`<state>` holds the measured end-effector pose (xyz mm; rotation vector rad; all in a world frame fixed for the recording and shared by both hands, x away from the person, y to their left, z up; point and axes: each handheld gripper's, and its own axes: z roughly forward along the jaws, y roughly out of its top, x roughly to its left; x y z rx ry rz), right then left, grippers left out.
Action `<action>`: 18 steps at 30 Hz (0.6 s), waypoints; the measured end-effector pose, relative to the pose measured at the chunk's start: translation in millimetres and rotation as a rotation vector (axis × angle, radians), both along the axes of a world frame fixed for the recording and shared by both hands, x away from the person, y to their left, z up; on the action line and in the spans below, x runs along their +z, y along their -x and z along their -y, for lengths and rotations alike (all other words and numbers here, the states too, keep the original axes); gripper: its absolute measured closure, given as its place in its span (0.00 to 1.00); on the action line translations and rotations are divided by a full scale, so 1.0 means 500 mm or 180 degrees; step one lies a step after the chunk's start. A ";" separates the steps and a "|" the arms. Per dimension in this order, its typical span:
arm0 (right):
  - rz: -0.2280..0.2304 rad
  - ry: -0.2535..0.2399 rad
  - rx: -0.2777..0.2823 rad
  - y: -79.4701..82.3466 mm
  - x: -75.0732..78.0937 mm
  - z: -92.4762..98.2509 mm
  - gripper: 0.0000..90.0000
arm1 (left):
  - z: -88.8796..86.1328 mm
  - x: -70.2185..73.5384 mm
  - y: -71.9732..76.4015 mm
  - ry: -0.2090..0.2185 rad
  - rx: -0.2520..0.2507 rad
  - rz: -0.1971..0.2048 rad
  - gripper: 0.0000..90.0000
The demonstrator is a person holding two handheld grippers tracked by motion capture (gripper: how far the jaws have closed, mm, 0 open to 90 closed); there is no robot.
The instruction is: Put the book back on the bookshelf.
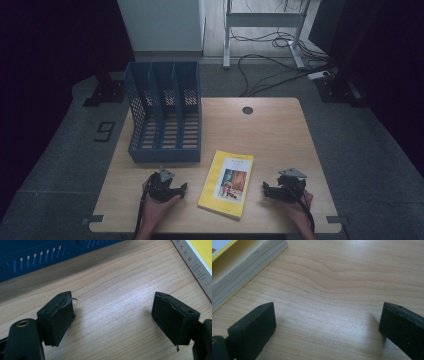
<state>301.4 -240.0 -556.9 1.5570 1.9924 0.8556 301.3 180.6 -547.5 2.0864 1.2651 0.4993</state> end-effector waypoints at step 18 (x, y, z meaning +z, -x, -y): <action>0.0111 0.0018 -0.0122 0.007 0.006 0.015 0.14 | 0.008 0.000 -0.011 -0.0005 0.0041 -0.0003 0.20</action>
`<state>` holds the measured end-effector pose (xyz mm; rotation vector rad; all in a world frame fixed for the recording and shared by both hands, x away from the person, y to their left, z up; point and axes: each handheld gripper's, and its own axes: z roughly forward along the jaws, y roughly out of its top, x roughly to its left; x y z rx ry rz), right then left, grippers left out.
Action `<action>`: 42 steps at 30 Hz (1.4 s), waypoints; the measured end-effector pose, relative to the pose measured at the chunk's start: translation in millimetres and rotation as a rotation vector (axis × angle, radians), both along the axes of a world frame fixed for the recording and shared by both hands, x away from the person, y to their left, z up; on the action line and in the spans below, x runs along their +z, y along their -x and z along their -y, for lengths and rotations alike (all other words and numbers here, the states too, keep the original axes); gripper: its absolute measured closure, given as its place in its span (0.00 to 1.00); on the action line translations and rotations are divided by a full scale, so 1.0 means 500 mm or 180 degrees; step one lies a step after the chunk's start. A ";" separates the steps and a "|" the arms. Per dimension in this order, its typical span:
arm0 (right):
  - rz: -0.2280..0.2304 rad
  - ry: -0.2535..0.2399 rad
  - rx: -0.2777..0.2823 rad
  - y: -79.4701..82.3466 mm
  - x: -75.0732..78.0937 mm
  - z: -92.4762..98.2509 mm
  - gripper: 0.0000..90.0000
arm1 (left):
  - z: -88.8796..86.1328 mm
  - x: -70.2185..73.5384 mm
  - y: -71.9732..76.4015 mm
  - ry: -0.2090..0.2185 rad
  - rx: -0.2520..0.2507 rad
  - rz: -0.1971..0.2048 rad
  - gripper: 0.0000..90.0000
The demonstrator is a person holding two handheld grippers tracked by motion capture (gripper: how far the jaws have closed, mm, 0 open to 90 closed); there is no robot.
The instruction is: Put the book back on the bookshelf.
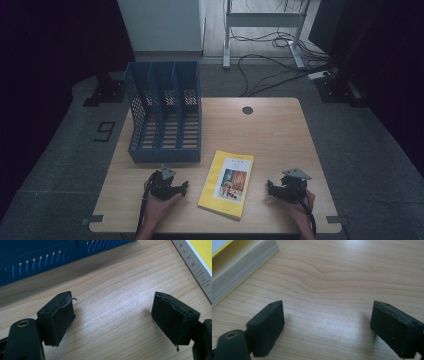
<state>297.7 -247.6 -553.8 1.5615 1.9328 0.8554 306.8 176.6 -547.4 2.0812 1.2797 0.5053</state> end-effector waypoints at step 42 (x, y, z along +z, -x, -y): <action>0.0377 -0.0314 0.0512 0.014 0.065 -0.196 0.20 | -0.002 0.001 0.000 0.0067 0.0003 0.0000 0.22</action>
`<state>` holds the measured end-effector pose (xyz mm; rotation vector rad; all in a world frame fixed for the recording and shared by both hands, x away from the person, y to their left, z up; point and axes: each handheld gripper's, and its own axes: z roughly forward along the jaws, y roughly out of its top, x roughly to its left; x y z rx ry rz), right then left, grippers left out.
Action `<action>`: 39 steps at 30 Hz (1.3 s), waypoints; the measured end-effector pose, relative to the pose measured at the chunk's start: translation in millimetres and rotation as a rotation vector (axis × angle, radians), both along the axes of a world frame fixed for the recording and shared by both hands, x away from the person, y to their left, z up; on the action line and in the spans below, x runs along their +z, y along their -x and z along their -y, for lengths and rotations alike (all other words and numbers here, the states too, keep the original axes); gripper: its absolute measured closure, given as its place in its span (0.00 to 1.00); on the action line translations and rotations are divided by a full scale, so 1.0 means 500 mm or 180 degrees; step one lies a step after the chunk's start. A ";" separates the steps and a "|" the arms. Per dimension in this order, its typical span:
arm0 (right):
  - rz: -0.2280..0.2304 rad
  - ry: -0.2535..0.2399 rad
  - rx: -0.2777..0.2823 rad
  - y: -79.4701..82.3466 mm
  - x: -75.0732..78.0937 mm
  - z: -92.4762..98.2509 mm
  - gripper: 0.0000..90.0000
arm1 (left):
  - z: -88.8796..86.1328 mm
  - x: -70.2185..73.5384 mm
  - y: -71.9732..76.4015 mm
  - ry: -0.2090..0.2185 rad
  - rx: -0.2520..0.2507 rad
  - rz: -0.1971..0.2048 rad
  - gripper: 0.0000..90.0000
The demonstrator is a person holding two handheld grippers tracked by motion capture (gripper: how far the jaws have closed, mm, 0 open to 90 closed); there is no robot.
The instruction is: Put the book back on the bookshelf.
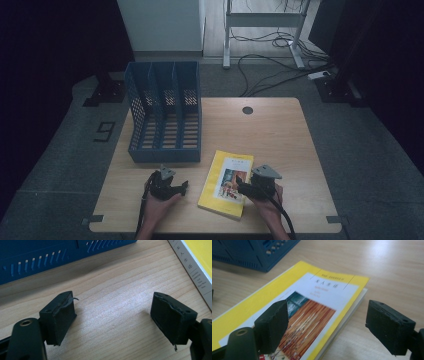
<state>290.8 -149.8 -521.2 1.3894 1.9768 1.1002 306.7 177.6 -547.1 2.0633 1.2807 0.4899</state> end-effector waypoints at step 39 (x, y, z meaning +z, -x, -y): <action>-0.0374 -0.0016 0.0216 0.006 -0.051 -0.025 0.17 | 0.079 0.038 0.045 0.0332 -0.0586 0.0057 0.24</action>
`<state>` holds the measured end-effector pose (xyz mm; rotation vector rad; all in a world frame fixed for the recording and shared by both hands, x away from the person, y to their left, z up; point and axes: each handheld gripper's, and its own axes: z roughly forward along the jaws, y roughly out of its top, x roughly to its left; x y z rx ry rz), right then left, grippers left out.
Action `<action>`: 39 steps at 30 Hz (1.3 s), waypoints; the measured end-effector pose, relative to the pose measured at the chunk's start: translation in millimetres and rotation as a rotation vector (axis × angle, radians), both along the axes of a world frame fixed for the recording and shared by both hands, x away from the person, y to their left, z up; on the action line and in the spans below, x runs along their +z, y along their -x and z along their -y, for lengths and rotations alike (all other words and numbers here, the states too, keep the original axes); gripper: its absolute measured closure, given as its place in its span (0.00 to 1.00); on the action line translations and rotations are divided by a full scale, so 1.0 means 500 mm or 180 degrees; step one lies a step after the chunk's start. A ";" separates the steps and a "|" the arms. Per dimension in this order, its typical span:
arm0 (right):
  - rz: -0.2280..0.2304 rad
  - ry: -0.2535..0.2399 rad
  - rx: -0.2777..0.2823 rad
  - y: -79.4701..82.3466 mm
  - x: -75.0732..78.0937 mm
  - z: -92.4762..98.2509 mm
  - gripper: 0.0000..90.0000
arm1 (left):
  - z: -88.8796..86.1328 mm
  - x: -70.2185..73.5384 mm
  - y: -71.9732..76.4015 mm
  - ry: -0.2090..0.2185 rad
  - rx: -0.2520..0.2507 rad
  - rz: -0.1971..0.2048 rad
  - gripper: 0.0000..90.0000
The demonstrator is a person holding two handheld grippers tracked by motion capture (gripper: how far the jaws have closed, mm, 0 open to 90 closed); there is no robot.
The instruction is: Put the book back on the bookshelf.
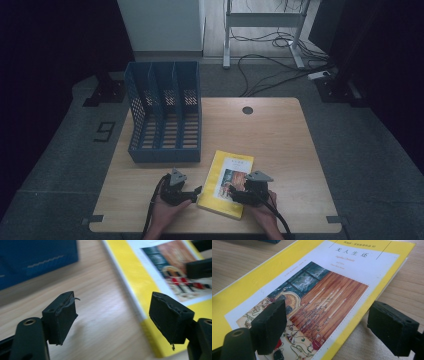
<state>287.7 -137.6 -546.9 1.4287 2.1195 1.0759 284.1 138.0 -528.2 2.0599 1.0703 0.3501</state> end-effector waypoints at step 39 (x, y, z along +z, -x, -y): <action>-0.0047 -0.0119 0.0232 -0.021 -0.002 0.036 0.23 | 0.088 -0.023 0.040 0.0208 -0.0473 -0.0424 0.32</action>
